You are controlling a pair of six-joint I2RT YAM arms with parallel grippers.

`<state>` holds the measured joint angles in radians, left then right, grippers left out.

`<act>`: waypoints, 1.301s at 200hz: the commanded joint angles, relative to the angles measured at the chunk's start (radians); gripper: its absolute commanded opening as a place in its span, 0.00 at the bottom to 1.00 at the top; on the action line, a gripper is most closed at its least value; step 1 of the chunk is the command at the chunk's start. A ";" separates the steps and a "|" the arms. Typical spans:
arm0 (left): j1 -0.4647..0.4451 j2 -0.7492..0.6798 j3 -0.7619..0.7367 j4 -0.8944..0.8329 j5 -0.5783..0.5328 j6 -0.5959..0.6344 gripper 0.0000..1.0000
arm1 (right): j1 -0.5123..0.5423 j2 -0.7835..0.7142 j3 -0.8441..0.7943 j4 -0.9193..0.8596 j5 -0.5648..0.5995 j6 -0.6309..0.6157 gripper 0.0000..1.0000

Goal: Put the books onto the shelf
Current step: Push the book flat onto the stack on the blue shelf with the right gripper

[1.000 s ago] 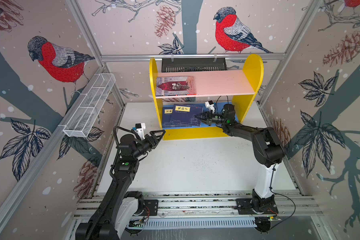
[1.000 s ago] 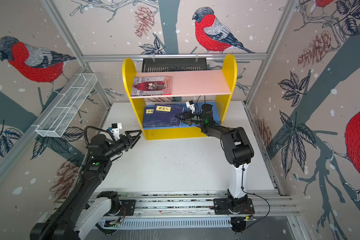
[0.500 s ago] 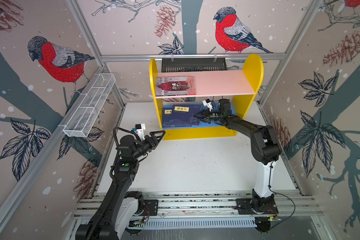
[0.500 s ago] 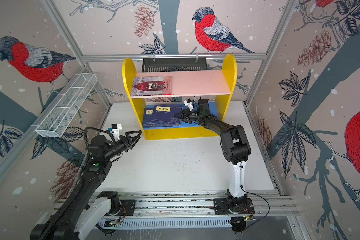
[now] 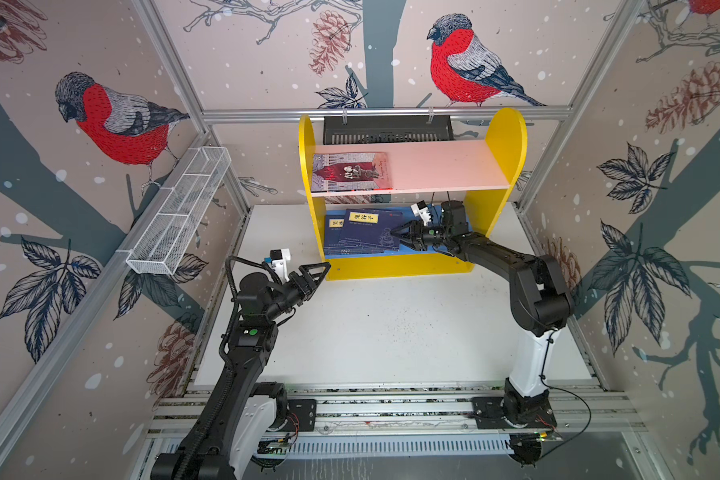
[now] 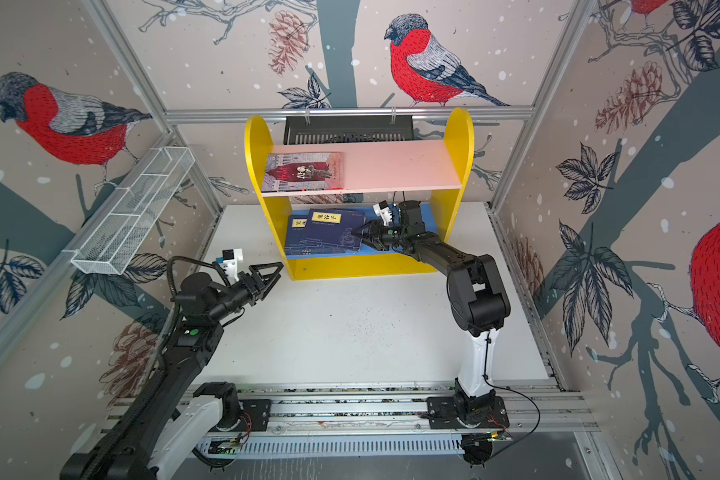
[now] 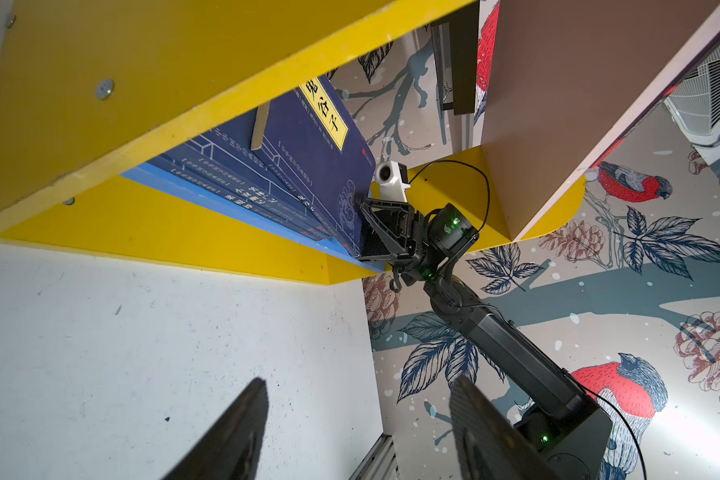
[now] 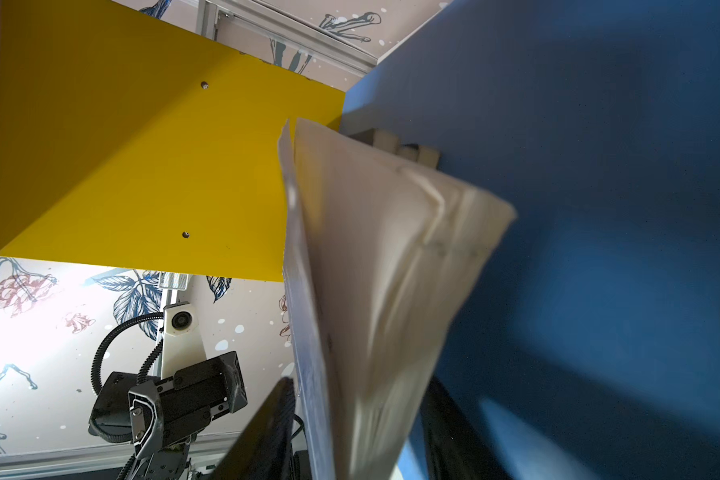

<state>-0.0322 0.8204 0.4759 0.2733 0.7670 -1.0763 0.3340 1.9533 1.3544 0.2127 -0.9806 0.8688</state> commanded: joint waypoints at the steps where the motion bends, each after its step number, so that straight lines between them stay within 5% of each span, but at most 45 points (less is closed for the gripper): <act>1: 0.002 -0.008 -0.007 0.039 0.011 -0.010 0.70 | 0.003 -0.036 -0.039 0.045 0.045 0.043 0.52; 58: 0.002 -0.010 -0.014 0.050 0.012 -0.019 0.70 | 0.028 -0.061 -0.067 0.064 0.063 0.054 0.47; 144: 0.003 -0.023 -0.027 0.063 0.015 -0.025 0.70 | 0.008 -0.029 -0.037 0.040 0.033 -0.013 0.04; 260: 0.002 -0.030 -0.028 0.053 0.011 -0.022 0.71 | -0.002 0.022 0.131 -0.233 -0.095 -0.258 0.01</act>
<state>-0.0322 0.7937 0.4488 0.2871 0.7670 -1.1000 0.3313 1.9663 1.4677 0.0322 -1.0363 0.6731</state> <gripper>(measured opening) 0.706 0.108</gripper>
